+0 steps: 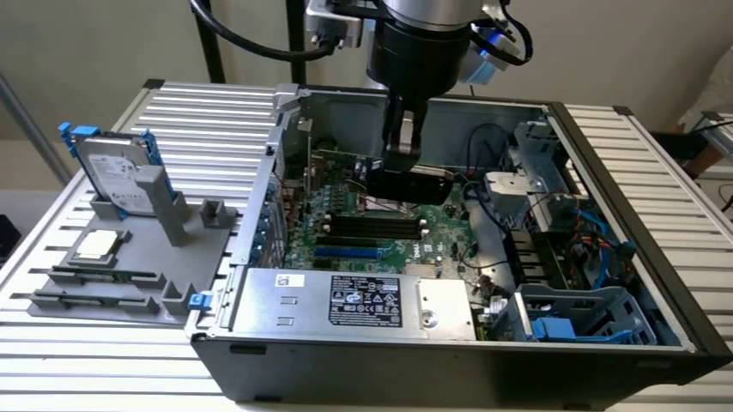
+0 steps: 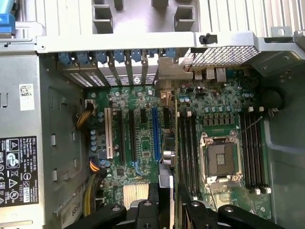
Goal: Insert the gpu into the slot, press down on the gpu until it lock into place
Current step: 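Insert the gpu into the slot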
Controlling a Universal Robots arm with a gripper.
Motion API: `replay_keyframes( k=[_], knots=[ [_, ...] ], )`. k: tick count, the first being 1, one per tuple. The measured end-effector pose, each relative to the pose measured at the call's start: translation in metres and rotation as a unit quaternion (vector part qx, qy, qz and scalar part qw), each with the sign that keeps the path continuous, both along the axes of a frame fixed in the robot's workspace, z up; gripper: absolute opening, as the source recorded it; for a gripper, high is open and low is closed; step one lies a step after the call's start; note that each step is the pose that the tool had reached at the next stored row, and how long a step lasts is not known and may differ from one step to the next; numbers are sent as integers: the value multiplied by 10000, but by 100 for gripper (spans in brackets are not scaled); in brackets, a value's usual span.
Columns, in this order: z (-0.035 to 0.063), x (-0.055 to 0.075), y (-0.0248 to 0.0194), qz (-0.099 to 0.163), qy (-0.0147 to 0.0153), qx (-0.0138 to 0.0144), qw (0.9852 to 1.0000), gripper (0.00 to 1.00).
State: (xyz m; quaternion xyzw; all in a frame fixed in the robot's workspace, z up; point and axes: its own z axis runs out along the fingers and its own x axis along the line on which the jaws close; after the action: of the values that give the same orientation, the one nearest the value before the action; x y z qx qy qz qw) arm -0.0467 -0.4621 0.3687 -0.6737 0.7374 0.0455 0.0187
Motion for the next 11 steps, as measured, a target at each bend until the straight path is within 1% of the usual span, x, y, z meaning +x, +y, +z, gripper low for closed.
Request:
replay_keyframes(
  k=[2,4,11],
  knots=[
    [-29,-31,-8,22,-23,2,10000,26],
    [-61,-60,-14,49,-32,4,10000,26],
    [-164,-93,-35,228,-34,7,9997,26]
  ],
)
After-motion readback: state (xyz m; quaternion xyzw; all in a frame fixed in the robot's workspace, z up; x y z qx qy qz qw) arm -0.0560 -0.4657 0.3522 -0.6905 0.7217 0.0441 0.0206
